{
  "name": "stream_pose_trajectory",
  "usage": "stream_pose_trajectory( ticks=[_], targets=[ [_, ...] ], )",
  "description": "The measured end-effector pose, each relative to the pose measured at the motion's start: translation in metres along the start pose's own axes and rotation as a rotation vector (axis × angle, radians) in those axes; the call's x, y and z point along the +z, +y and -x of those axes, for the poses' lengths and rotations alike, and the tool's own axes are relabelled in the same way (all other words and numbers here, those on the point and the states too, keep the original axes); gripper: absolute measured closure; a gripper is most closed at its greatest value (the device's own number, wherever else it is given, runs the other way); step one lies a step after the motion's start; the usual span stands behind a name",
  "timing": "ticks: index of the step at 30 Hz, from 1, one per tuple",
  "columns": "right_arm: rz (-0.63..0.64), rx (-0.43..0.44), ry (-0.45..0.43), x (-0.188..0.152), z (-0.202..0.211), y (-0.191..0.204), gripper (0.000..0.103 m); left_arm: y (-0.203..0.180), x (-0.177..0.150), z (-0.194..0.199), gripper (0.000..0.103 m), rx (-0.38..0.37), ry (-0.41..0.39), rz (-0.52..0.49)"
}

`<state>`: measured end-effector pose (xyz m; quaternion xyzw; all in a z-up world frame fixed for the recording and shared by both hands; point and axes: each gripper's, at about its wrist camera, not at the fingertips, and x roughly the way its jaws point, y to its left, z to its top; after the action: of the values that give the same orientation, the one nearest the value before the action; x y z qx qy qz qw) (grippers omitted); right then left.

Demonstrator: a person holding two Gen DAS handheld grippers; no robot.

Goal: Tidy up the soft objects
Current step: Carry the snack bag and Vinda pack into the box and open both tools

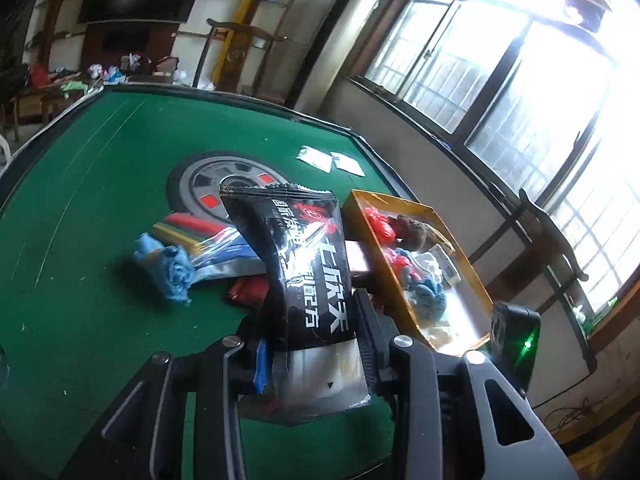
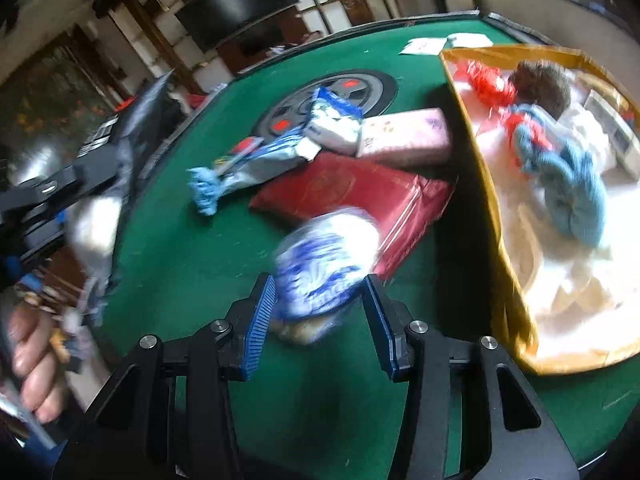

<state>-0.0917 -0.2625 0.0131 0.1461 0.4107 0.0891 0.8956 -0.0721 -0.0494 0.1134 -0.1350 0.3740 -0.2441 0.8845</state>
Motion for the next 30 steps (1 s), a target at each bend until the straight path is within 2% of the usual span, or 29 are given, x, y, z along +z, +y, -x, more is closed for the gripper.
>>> stream_pose_trajectory(
  ticks=[1,4,7,8,10,17,22,30],
  targets=[
    [0.01,-0.028,0.01,0.003,-0.006,0.003,0.057,0.003,-0.001,0.0,0.067,-0.002,0.001,0.005],
    [0.036,-0.083,0.024,0.01,-0.018,0.012,0.045,0.008,-0.002,0.001,0.067,-0.005,-0.001,0.015],
    [0.107,-0.123,0.007,0.011,-0.024,0.021,0.045,0.014,-0.003,0.002,0.067,-0.007,-0.001,0.021],
    [0.119,-0.115,0.004,0.009,-0.022,0.022,0.054,0.016,-0.004,0.002,0.067,-0.008,-0.002,0.025],
    [0.135,-0.082,0.008,0.007,-0.021,0.026,0.058,0.018,-0.004,0.001,0.067,-0.006,-0.001,0.029],
    [0.105,0.057,-0.064,0.002,0.016,0.015,0.059,0.023,-0.006,0.0,0.068,-0.018,0.009,0.039],
    [0.024,0.067,-0.134,0.007,0.052,-0.019,0.059,-0.003,-0.007,-0.008,0.067,-0.046,0.035,-0.011],
    [-0.118,-0.056,-0.284,0.013,0.119,-0.096,0.059,-0.082,-0.006,-0.042,0.067,-0.155,0.1,-0.153]
  ],
)
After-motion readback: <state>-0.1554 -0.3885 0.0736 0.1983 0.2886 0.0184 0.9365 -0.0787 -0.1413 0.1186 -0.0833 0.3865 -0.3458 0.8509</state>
